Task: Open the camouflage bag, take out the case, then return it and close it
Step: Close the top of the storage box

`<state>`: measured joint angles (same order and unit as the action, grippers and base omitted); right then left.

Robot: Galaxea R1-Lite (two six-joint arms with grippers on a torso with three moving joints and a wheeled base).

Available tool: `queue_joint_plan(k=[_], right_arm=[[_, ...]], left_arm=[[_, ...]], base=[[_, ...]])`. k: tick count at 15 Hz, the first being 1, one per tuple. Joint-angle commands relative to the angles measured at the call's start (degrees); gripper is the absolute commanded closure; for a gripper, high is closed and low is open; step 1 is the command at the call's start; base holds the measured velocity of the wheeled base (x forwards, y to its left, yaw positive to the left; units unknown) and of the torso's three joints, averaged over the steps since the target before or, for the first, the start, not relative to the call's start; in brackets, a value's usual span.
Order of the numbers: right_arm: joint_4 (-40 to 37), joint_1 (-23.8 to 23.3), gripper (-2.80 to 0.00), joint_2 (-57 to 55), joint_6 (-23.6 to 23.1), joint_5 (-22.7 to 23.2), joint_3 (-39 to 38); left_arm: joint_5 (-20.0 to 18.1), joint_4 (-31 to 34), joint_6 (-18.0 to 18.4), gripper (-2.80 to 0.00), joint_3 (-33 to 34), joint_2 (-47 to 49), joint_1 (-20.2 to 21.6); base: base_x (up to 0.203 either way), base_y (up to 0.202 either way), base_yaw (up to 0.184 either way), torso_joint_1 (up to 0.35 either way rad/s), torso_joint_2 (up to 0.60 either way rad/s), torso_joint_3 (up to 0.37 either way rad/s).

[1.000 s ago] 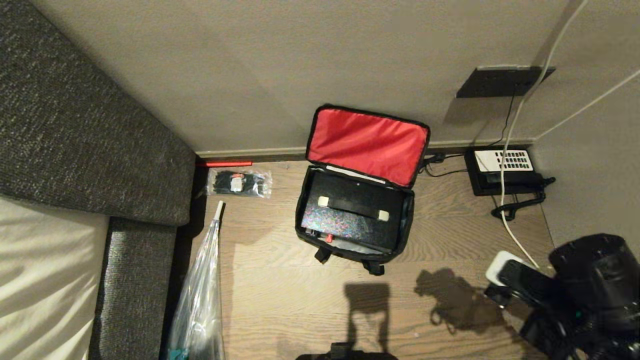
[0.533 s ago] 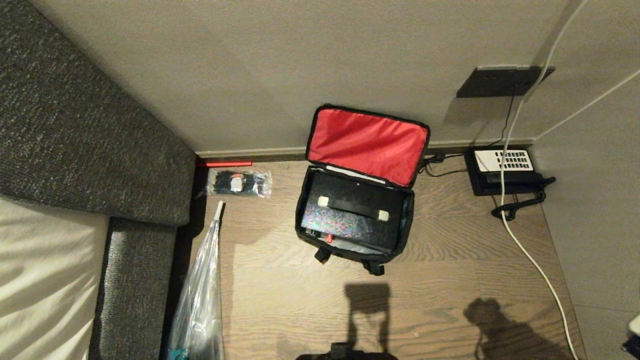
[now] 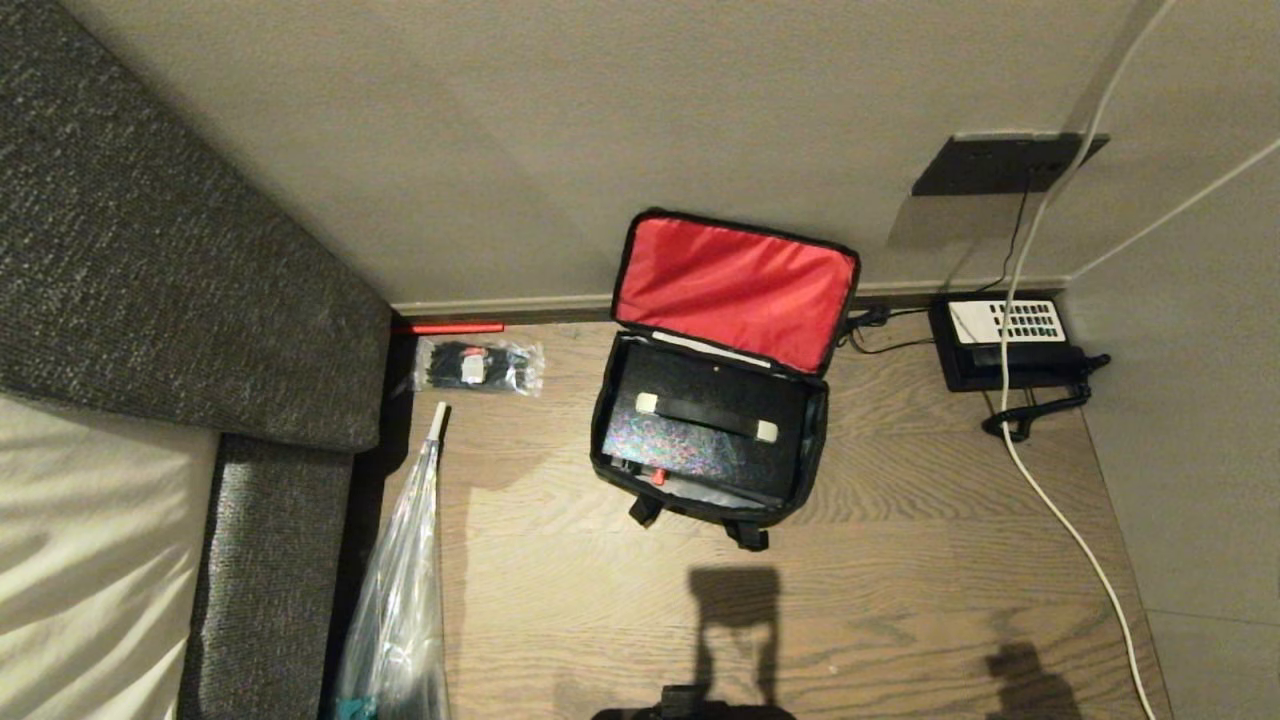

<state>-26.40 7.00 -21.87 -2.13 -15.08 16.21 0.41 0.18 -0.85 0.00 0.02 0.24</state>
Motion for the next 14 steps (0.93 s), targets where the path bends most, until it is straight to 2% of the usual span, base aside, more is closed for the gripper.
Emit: queue_joint_plan(k=[1,3,4,5,7,9,12,14], right_arm=[[12.5,-2.7,0.00,5.5,7.7,5.6,-6.5],[22.1,-3.5,0.00,6.2,9.2,10.9,-12.7],[26.8,-3.7,0.00,6.3,9.1,14.8,-14.9],[28.4,-3.8,0.00,6.5,6.9,16.0,-15.5],[30.9,-4.2,0.00,7.8,2.8,16.7,-16.1],[30.5,-5.1,0.00,10.7,3.3,16.6,-16.1],[30.0,-6.1,0.00,20.6,3.1,16.2,-16.2],[28.1,-6.3,0.00,21.9,2.7,14.6,-16.2]], left_arm=[[0.0,0.0,0.0,0.00,0.2,0.0,0.0],[0.0,0.0,0.0,0.00,0.2,0.0,0.0],[0.0,0.0,0.0,0.00,0.2,0.0,0.0],[0.0,0.0,0.0,0.00,0.2,0.0,0.0],[0.0,0.0,0.0,0.00,0.2,0.0,0.0],[0.0,0.0,0.0,0.00,0.2,0.0,0.0],[0.0,0.0,0.0,0.00,0.2,0.0,0.0],[0.0,0.0,0.0,0.00,0.2,0.0,0.0]], base=[[0.000,0.000,0.000,0.000,0.00,0.000],[0.000,0.000,0.000,0.000,0.00,0.000],[0.000,0.000,0.000,0.000,0.00,0.000],[0.000,0.000,0.000,0.000,0.00,0.000],[0.000,0.000,0.000,0.000,0.00,0.000],[0.000,0.000,0.000,0.000,0.00,0.000],[0.000,0.000,0.000,0.000,0.00,0.000],[0.000,0.000,0.000,0.000,0.00,0.000]])
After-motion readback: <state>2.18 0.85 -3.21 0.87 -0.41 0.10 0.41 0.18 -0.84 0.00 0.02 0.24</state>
